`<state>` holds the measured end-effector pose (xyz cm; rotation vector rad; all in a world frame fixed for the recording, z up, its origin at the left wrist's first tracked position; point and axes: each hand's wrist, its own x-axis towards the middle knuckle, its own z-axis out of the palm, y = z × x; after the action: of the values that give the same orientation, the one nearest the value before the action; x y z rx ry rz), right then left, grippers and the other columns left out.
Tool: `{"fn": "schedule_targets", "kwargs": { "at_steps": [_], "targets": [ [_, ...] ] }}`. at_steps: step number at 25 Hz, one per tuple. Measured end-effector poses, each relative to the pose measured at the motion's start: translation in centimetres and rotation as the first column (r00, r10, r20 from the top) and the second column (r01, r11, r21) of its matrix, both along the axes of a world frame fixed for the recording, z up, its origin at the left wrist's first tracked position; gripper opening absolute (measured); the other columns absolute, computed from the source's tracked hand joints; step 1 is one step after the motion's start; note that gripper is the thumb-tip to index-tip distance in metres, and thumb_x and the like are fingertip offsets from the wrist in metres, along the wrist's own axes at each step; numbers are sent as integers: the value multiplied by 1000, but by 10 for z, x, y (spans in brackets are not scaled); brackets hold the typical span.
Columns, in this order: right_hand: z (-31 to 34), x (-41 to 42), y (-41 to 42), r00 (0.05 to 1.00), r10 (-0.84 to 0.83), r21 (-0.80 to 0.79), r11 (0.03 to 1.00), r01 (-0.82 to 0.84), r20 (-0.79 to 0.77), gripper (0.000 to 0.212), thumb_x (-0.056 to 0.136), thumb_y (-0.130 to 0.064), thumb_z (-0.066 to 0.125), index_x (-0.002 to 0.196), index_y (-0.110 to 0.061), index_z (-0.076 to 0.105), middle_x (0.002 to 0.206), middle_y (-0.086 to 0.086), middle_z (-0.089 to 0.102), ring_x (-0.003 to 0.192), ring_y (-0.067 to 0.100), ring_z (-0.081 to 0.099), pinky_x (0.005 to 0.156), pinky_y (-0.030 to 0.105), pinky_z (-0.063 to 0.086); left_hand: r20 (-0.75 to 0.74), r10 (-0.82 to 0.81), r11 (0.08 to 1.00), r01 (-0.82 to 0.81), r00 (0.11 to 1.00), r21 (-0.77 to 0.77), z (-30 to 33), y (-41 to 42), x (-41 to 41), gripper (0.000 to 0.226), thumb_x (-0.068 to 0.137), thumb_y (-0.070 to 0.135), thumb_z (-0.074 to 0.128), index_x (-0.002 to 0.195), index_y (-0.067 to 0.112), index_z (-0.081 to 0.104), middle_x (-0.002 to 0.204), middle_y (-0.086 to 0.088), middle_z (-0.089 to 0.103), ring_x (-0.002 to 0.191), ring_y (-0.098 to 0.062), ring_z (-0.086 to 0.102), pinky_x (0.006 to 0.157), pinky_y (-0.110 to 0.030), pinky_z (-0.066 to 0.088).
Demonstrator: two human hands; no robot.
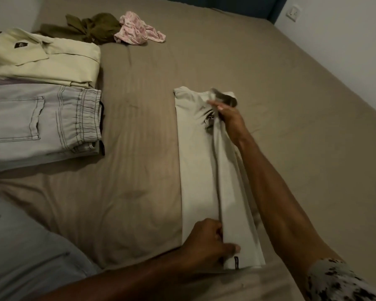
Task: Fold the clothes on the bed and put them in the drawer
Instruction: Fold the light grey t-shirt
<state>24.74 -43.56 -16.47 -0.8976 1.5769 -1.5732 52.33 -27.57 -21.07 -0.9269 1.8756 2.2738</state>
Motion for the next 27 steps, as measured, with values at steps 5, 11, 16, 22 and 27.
{"fn": "schedule_targets", "kwargs": {
  "at_steps": [5, 11, 16, 22, 27],
  "targets": [
    [-36, 55, 26, 942, 104, 150, 987, -59, -318, 22, 93, -6, 61, 105, -5, 80, 151, -2, 56, 140, 7, 49, 97, 17, 49, 120, 82, 995, -89, 989, 54, 6, -25, 45, 46, 82, 34, 86, 88, -6, 64, 72, -21, 74, 64, -36, 73, 62, -42, 61],
    [-61, 74, 152, 703, 3, 223, 949, 222, -711, 44, 106, -33, 56, 147, -20, 55, 159, -4, 44, 146, 7, 41, 120, 31, 36, -14, -34, 749, 16, 999, -662, -32, -70, 72, 17, 83, 30, 77, 88, 25, 62, 74, 7, 68, 67, -9, 65, 66, -32, 56],
    [-75, 101, 265, 720, -76, 243, 913, 329, -689, 53, 94, -6, 43, 140, -21, 64, 153, -4, 52, 146, 8, 42, 120, 45, 38, -154, -259, 261, -85, 953, -962, -51, -78, 78, 55, 81, 21, 73, 133, 26, 57, 125, 3, 60, 108, -15, 55, 81, -29, 53],
    [-64, 104, 320, 776, 69, 322, 930, 177, -627, 60, 92, 14, 64, 140, -24, 63, 156, -11, 49, 152, 12, 34, 121, 38, 34, 164, -404, 37, 195, 900, -980, -59, -84, 67, 80, 90, 45, 61, 160, 38, 22, 169, -11, 20, 156, -33, 14, 122, -53, 20],
    [-62, 97, 293, 798, 182, 308, 951, 4, -574, 30, 94, -19, 74, 124, -20, 75, 165, -3, 35, 158, 16, 17, 126, 33, 26, 168, -509, -69, 154, 844, -986, -52, -94, 52, 61, 98, 55, 37, 157, 44, 29, 167, -3, 29, 156, -25, 19, 127, -51, 2]
  ]
}}
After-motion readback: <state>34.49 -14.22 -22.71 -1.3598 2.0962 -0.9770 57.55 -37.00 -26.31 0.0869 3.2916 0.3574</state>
